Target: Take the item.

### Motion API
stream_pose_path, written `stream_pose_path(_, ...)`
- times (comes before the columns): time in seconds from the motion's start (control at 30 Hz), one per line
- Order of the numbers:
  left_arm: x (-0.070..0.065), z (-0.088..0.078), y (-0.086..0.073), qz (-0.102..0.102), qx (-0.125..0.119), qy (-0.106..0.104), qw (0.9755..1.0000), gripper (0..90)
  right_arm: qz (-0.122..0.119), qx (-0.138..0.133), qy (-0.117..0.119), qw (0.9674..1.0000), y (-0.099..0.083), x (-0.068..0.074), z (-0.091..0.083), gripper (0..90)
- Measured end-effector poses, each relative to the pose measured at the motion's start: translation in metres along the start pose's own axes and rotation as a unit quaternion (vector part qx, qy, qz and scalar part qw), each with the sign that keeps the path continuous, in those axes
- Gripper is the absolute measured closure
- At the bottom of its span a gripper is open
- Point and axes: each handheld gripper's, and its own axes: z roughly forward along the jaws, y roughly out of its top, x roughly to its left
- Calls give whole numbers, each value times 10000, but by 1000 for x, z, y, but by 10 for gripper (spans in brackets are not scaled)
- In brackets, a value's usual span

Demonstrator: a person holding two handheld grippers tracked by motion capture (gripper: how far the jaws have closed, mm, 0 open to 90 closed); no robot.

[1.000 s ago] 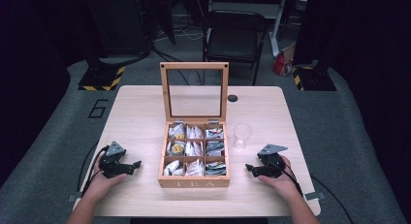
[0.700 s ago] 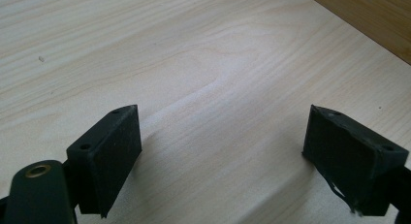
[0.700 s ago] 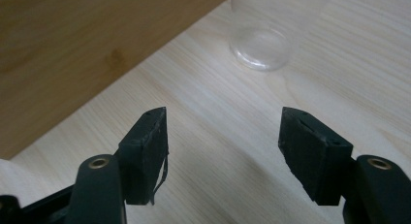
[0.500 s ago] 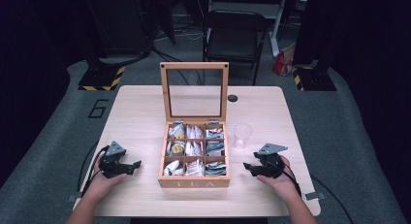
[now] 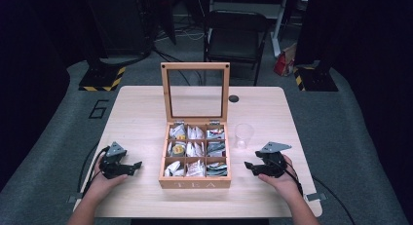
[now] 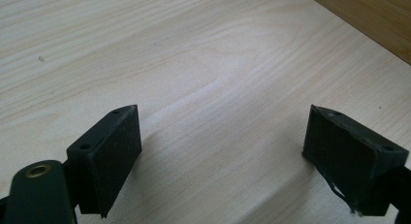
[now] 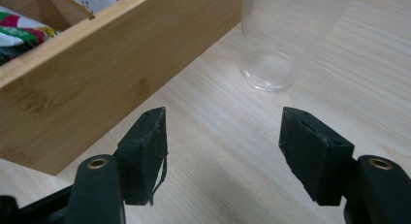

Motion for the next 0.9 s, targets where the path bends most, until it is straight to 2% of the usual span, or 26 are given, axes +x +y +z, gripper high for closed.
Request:
stream_pose_path(0.33, 0, 0, 0, 6, 5, 0, 10000, 130, -1, -24, -41, 10000, 5, 2, -3, 320)
stream_pose_path(0.37, 0, 0, 0, 7, 5, -1, 10000, 130, -73, -18, -30, 10000, 6, 2, -4, 320)
stream_pose_path(0.47, 0, 0, 0, 8, 6, 0, 10000, 131, -21, -54, -19, 10000, 9, 3, -4, 320)
stream_pose_path(0.53, 0, 0, 0, 4, 5, 4, 10000, 131, -87, -58, -14, 9999, 11, 3, -5, 320)
stream_pose_path(0.57, 0, 0, 0, 17, 9, 9, 10000, 131, -18, -61, -4, 10000, 12, 4, -5, 317)
stream_pose_path(0.9, 0, 0, 0, 19, 14, 8, 10000, 131, -55, -89, 61, 9999, 25, 8, -9, 254)
